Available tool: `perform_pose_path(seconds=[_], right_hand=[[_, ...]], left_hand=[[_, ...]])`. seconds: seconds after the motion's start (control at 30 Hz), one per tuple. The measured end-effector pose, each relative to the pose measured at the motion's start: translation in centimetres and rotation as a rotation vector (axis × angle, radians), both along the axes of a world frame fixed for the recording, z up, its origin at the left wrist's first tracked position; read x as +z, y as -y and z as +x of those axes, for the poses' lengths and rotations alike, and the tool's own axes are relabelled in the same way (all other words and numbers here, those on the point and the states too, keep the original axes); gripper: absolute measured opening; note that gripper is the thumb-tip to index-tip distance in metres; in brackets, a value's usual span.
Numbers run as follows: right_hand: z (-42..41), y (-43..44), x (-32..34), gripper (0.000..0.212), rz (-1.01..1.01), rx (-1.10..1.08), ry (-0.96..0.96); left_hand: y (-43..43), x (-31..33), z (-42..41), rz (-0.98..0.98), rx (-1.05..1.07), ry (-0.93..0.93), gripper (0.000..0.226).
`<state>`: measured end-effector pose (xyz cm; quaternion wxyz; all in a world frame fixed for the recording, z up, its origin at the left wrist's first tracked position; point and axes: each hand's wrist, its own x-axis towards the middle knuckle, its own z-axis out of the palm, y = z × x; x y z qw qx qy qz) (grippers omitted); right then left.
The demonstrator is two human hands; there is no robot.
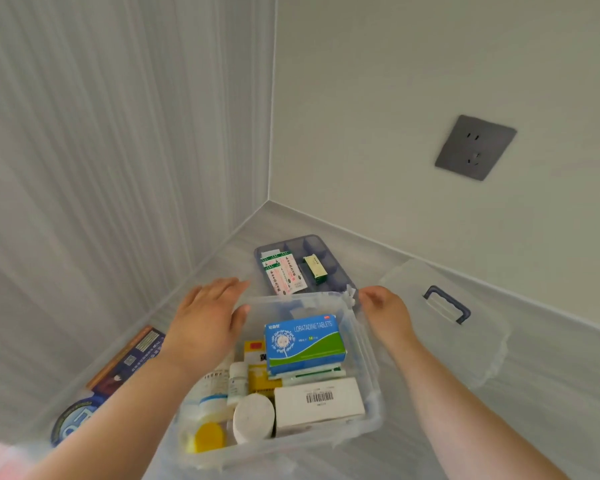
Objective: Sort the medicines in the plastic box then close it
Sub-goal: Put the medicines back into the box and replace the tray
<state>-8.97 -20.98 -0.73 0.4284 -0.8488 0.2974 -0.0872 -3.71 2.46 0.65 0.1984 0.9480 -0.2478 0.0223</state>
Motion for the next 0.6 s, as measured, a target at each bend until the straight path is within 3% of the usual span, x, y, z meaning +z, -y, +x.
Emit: perform_pose_path(seconds=[0.3,0.43,0.6], right_hand=[[7.8,1.4,-3.3,0.030,-0.369,0.277,-0.286],[9.2,1.5,-3.8,0.031,-0.519,0.296,-0.375],[9.9,1.3,-3.7,0.027,-0.545,0.250,-0.433]], left_hand=[[0.4,0.3,0.2,0.024,0.008,-0.057,0.034],[0.6,0.8,0.0,0.046,0.024,-0.065,0.028],[0.4,1.4,-0.2,0.089,-0.029,0.000,0.030]])
